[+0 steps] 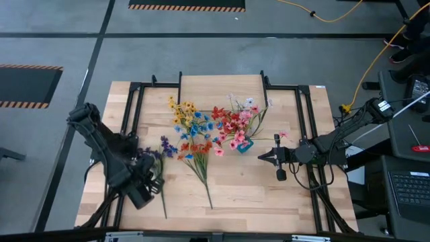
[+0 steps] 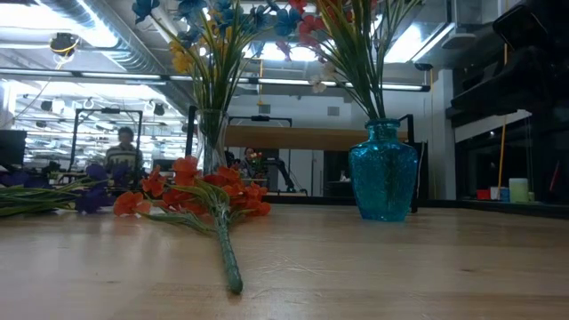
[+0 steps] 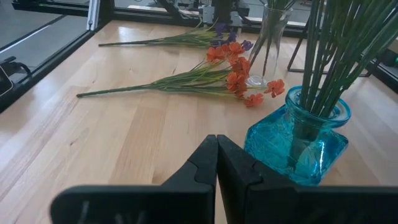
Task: Pick and place flowers into a vace then onto a shelf
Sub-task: Put the violet flowers into the transparent vase
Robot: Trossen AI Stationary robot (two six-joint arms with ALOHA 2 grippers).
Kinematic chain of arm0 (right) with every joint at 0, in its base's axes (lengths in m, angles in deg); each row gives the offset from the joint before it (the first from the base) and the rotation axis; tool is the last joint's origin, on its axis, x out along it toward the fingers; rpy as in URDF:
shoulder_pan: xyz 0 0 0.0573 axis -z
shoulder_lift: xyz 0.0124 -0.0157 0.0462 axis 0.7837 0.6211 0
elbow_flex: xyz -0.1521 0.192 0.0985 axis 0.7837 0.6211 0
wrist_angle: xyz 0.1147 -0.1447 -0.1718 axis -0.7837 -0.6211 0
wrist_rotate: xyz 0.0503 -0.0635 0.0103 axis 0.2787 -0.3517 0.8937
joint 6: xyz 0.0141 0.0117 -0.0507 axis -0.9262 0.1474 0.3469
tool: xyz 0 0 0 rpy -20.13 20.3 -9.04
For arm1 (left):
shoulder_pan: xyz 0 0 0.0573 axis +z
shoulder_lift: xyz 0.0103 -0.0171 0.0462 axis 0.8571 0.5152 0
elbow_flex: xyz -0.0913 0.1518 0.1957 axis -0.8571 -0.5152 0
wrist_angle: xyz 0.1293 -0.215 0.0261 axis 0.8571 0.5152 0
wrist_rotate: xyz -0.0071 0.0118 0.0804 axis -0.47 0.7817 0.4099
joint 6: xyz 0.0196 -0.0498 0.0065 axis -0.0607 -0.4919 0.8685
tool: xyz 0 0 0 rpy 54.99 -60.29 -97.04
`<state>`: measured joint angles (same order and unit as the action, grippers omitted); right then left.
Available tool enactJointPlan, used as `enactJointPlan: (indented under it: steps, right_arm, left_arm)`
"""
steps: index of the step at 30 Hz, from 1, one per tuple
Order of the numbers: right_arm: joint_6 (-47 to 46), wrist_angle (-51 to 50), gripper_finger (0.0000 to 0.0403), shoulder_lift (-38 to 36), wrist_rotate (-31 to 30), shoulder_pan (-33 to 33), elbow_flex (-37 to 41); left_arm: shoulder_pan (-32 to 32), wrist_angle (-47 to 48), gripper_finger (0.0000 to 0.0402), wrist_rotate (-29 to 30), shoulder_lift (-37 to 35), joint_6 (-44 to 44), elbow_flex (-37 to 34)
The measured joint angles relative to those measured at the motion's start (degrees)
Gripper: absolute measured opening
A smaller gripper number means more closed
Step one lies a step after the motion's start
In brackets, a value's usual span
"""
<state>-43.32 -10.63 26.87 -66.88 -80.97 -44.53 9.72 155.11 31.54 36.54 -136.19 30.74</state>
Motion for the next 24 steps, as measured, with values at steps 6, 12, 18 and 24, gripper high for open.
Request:
enactJointPlan:
  steps: [6,12,18,24]
  right_arm:
    - [0.0,0.0,0.0014,-0.02,0.0,-0.02,0.0]
    - [0.0,0.0,0.0014,0.0,0.0,-0.02,0.0]
    - [1.53,0.02,0.0014,0.0,0.02,-0.02,0.0]
    - [1.41,0.02,0.0014,0.0,0.02,-0.02,0.0]
  left_arm:
    - [-0.27,-2.7,0.0006,0.29,1.22,-4.13,0.0]
    - [-0.27,-3.56,0.0006,0.4,3.14,-5.56,0.0]
    - [-0.26,-3.59,0.0031,3.19,7.01,-5.01,-0.02]
    - [-0.7,-3.73,0.0095,6.18,9.49,-7.02,-0.04]
